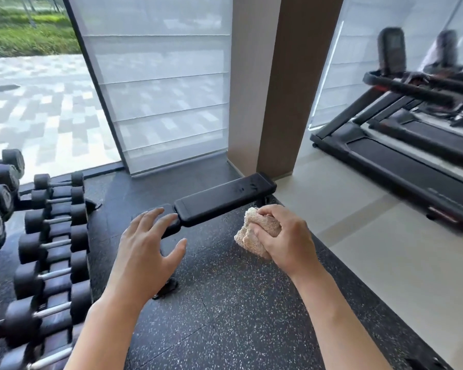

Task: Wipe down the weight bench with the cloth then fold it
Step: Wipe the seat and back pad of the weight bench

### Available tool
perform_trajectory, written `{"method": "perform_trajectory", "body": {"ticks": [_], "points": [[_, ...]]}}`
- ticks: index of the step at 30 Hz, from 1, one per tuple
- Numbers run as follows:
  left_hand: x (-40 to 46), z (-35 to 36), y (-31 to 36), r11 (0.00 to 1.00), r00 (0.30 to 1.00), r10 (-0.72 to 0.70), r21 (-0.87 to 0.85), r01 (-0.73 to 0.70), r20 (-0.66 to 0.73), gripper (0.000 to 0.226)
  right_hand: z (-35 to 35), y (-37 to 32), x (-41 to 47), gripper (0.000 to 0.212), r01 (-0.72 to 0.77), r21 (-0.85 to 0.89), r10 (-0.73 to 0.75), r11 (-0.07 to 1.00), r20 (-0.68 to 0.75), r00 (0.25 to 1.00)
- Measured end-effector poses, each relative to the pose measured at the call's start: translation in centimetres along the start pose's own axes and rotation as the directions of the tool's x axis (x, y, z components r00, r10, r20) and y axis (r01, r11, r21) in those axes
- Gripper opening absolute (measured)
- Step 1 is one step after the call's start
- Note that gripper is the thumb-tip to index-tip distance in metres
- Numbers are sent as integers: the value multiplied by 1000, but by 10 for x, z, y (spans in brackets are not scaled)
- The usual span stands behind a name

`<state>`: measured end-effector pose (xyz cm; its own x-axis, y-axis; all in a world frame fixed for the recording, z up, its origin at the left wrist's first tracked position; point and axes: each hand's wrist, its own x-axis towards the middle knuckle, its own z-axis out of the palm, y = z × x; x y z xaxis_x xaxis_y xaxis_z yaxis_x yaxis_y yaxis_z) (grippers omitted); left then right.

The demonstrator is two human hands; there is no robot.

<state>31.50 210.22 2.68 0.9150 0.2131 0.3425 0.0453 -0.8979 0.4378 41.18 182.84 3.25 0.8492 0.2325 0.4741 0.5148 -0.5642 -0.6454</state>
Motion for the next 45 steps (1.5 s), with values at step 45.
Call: {"method": "perform_trajectory", "body": {"ticks": [45], "points": [[338, 44, -201, 882, 908, -373, 232, 411, -189, 70, 320, 95, 425, 26, 92, 340, -197, 936, 289, 937]]}}
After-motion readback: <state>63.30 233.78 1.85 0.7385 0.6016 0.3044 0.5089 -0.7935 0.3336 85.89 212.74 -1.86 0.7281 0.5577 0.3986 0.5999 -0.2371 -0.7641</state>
